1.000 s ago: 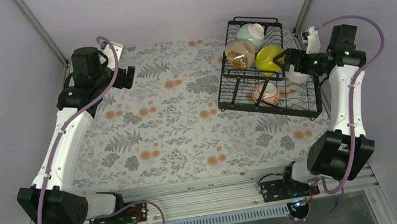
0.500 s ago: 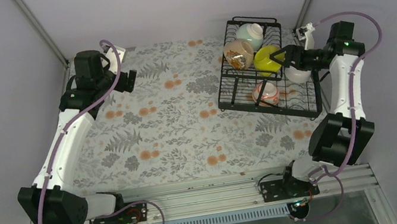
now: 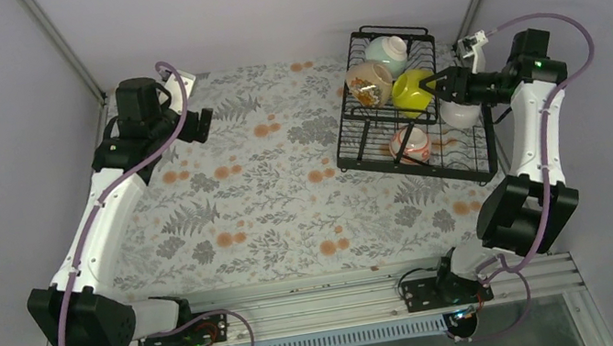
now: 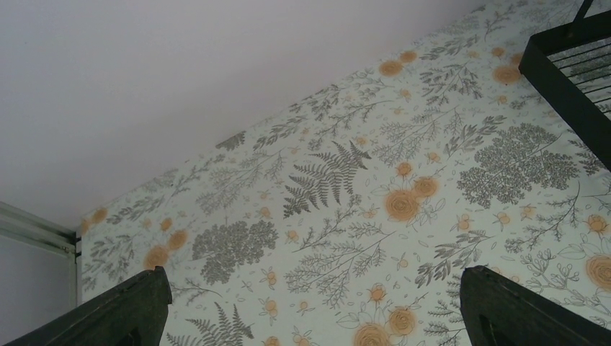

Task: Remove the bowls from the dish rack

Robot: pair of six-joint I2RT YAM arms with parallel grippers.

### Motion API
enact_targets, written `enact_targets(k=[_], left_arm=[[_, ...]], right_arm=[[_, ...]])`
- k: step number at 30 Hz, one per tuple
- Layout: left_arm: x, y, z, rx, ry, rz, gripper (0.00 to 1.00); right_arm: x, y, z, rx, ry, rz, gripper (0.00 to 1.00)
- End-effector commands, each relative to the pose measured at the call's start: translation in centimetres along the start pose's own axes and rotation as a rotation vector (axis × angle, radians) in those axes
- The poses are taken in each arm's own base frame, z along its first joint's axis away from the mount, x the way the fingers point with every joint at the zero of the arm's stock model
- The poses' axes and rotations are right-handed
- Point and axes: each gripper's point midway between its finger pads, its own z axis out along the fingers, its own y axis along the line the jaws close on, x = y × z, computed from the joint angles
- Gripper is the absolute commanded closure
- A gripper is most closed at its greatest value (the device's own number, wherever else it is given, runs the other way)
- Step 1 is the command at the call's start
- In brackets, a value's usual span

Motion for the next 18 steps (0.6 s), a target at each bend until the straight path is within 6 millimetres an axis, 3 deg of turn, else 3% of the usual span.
enact_targets(k=[1, 6, 13, 18], left_arm=[[-0.8, -0.6, -0.1, 0.023, -0.018, 0.003, 0.0], [-0.6, -0.9, 0.0, 0.03, -0.012, 0.005, 0.0], [-0.2, -1.1, 0.3, 0.036, 0.0, 0.006, 0.0], [0.0, -1.1, 0.4, 0.035, 0.003, 0.006, 0.0]], right_arm=[[-0.4, 0.8, -0.4, -0.031, -0.024, -0.014, 0.43], [0.3, -0.9, 0.8, -0.068, -0.002, 0.016, 0.65], [0.1, -1.5, 1.3, -0.103, -0.002, 0.029, 0.69], [0.0, -0.8, 1.3, -0.148, -0.015, 0.023, 0.83]])
